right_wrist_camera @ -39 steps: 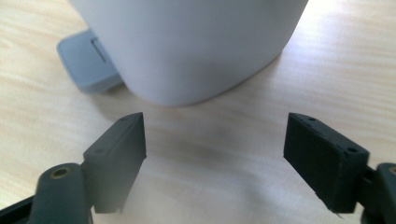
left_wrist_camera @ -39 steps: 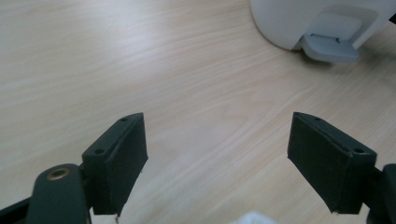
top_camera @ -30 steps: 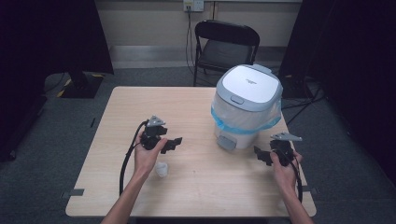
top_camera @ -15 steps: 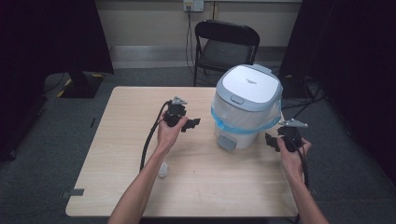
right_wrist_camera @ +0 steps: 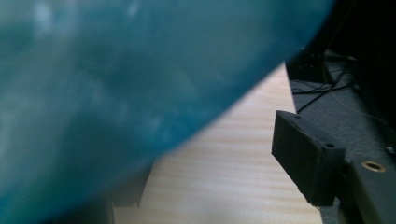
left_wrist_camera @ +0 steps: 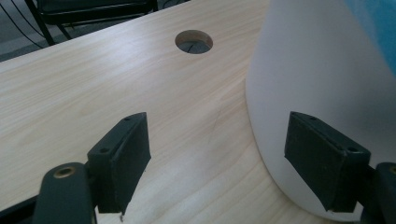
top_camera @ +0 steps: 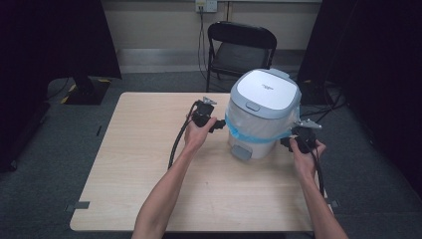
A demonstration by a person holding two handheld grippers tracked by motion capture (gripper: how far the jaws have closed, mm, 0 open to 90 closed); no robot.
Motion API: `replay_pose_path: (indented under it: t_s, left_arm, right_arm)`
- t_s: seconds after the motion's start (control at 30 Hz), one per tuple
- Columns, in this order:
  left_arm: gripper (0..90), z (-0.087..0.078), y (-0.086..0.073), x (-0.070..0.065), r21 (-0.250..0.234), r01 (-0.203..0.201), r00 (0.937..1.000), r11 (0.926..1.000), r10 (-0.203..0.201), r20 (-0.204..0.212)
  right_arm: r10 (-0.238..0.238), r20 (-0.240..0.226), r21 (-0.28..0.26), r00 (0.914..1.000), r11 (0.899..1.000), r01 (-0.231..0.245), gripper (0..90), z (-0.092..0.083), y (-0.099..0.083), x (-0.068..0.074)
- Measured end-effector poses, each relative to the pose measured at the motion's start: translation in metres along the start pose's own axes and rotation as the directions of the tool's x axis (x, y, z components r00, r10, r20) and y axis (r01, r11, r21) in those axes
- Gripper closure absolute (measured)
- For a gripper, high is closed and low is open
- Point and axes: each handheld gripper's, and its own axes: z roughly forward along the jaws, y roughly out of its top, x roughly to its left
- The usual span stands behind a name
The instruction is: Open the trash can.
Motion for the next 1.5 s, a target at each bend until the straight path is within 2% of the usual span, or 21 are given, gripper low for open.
replay_pose_path:
  t_s: [0.03, 0.07, 0.2, 0.33, 0.37, 0.5, 0.57, 0.6, 0.63, 0.7, 0.83, 1.03, 1.1, 1.13, 1.17, 1.2, 1.23, 1.27, 1.33, 1.4, 1.5]
  left_arm:
    - [21.7, 0.004, 0.002, -0.002, -0.011, 0.011, 0.9993, 0.9999, -0.010, 0.035]
    - [23.2, 0.005, 0.003, -0.001, -0.012, 0.000, 0.9996, 0.9999, 0.001, 0.028]
    - [23.9, 0.007, 0.005, 0.002, -0.038, 0.048, 0.9975, 0.9981, -0.046, 0.054]
    - [31.6, 0.006, 0.005, 0.002, -0.048, 0.018, 0.9971, 0.9987, -0.015, 0.075]
    - [36.4, 0.006, 0.004, 0.002, -0.058, 0.027, 0.9934, 0.9980, -0.020, 0.113]
    - [50.0, 0.004, 0.002, 0.001, -0.067, 0.015, 0.9895, 0.9976, -0.005, 0.145]
    - [53.5, 0.003, 0.001, 0.001, -0.070, 0.023, 0.9882, 0.9973, -0.012, 0.153]
    - [56.2, 0.001, -0.003, 0.003, -0.079, 0.036, 0.9830, 0.9962, -0.021, 0.182]
    - [56.3, 0.001, -0.003, 0.003, -0.079, 0.036, 0.9830, 0.9962, -0.021, 0.182]
    - [56.3, -0.004, -0.008, 0.009, -0.078, 0.049, 0.9763, 0.9958, -0.031, 0.214]
    - [56.6, -0.018, -0.013, 0.012, -0.067, -0.007, 0.9821, 0.9978, 0.019, 0.187]
    - [56.1, -0.035, -0.026, 0.017, -0.072, -0.005, 0.9854, 0.9974, 0.017, 0.169]
    - [49.0, -0.040, -0.030, 0.022, -0.068, 0.009, 0.9874, 0.9977, 0.002, 0.159]
    - [49.0, -0.042, -0.030, 0.025, -0.064, 0.004, 0.9893, 0.9980, 0.006, 0.146]
    - [38.9, -0.044, -0.032, 0.033, -0.059, 0.012, 0.9938, 0.9982, -0.006, 0.111]
    - [38.1, -0.044, -0.032, 0.033, -0.059, 0.012, 0.9938, 0.9982, -0.006, 0.111]
    - [38.1, -0.043, -0.032, 0.037, -0.065, 0.036, 0.9953, 0.9972, -0.030, 0.092]
    - [37.6, -0.038, -0.033, 0.043, -0.049, 0.051, 0.9986, 0.9975, -0.050, 0.018]
    - [36.8, -0.031, -0.032, 0.047, -0.053, 0.077, 0.9963, 0.9956, -0.075, 0.043]
    - [36.1, -0.027, -0.030, 0.047, -0.039, 0.072, 0.9968, 0.9966, -0.071, 0.036]
    - [33.6, -0.019, -0.024, 0.048, -0.042, 0.087, 0.9956, 0.9953, -0.086, 0.039]
  right_arm:
    - [0.009, 0.015, -0.008, 0.9998, 1.000, -0.009, 33.6, 0.002, 0.001, 0.001]
    - [0.017, 0.020, -0.013, 0.9997, 1.000, -0.017, 35.0, 0.002, 0.001, 0.002]
    - [0.046, -0.012, -0.015, 0.9989, 0.999, -0.046, 42.8, 0.003, 0.001, 0.000]
    - [0.037, -0.029, -0.015, 0.9989, 0.999, -0.037, 47.4, 0.002, 0.001, 0.001]
    - [0.036, -0.036, -0.014, 0.9987, 0.999, -0.037, 50.8, 0.002, 0.002, 0.002]
    - [0.041, -0.052, -0.015, 0.9978, 0.999, -0.042, 62.5, 0.003, 0.003, 0.005]
    - [0.034, -0.051, -0.017, 0.9981, 0.999, -0.035, 66.0, 0.003, 0.003, 0.007]
    - [0.029, -0.051, -0.017, 0.9983, 0.999, -0.030, 68.9, 0.003, 0.004, 0.011]
    - [0.029, -0.051, -0.017, 0.9983, 0.999, -0.030, 68.9, 0.003, 0.004, 0.011]
    - [0.017, -0.070, -0.029, 0.9974, 0.999, -0.019, 71.1, 0.003, 0.005, 0.015]
    - [0.005, -0.123, -0.041, 0.9924, 0.999, -0.010, 71.8, 0.003, 0.008, 0.023]
    - [-0.017, -0.196, -0.051, 0.9804, 0.999, 0.007, 71.2, 0.003, 0.010, 0.037]
    - [-0.020, -0.202, -0.056, 0.9791, 0.998, 0.009, 69.2, 0.004, 0.010, 0.039]
    - [-0.022, -0.208, -0.057, 0.9778, 0.998, 0.010, 66.2, 0.005, 0.011, 0.041]
    - [-0.034, -0.207, -0.060, 0.9778, 0.998, 0.022, 51.2, 0.006, 0.012, 0.043]
    - [-0.034, -0.207, -0.060, 0.9778, 0.998, 0.022, 51.2, 0.006, 0.012, 0.043]
    - [-0.051, -0.231, -0.057, 0.9716, 0.998, 0.039, 35.1, 0.012, 0.013, 0.040]
    - [-0.051, -0.230, -0.039, 0.9718, 0.998, 0.043, 30.8, 0.016, 0.015, 0.037]
    - [-0.011, -0.213, -0.029, 0.9770, 1.000, 0.005, 33.2, 0.024, 0.018, 0.034]
    - [-0.008, -0.198, -0.030, 0.9801, 1.000, 0.002, 31.6, 0.027, 0.020, 0.035]
    - [-0.005, -0.136, -0.033, 0.9907, 0.999, 0.000, 39.1, 0.037, 0.022, 0.042]
